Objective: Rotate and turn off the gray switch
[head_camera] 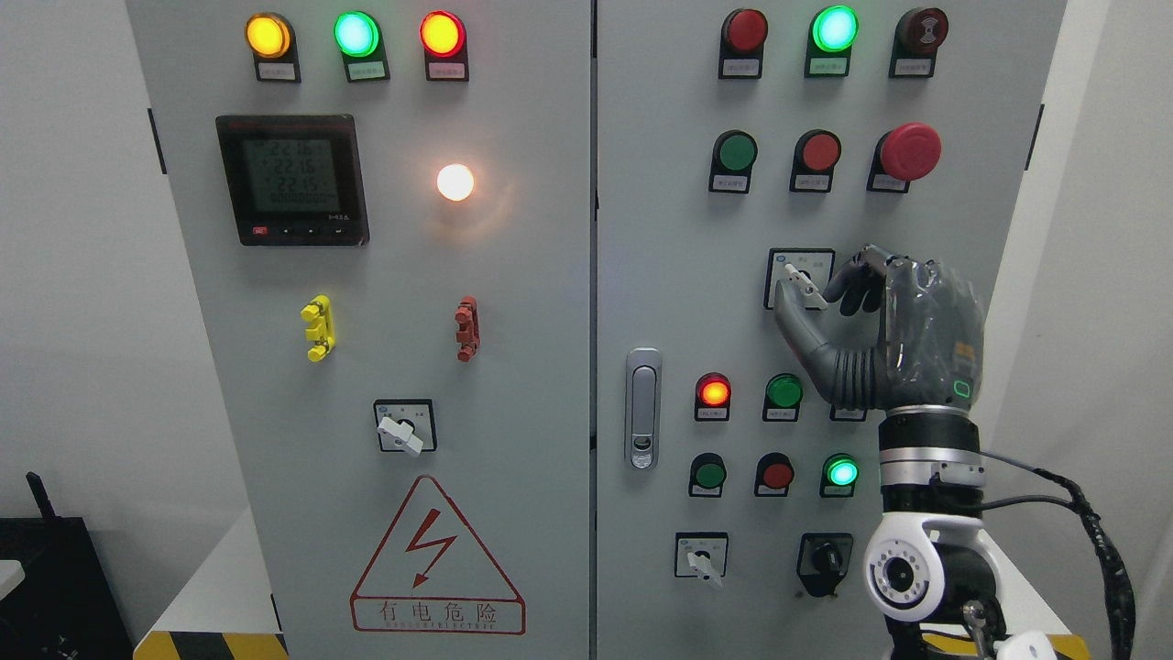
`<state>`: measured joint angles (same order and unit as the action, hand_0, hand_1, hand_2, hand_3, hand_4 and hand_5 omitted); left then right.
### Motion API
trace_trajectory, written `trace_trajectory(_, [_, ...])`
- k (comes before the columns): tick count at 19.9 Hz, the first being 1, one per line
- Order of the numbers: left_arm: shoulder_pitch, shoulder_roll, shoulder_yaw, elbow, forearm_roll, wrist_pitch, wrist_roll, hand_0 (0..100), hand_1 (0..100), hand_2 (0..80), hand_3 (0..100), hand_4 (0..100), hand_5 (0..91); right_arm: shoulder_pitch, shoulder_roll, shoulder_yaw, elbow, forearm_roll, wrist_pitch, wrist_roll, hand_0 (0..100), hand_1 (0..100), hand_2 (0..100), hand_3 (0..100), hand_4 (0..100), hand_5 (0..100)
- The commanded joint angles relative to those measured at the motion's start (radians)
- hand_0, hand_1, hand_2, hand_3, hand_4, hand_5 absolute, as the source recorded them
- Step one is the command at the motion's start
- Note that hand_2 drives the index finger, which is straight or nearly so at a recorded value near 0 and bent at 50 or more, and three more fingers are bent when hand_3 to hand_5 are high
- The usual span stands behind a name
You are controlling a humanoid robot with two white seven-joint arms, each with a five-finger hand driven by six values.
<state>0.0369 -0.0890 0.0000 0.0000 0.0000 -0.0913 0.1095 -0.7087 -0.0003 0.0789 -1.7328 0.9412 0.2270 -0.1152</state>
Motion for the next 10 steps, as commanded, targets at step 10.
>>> trace_trajectory(10, [0.000, 0.000, 0.032, 0.023, -0.008, 0.001, -0.001, 12, 39, 0.0, 0, 0, 0.0, -0.011, -0.015, 0.012, 0.013, 0.002, 0.011, 0.003, 24, 44, 68, 84, 84, 100])
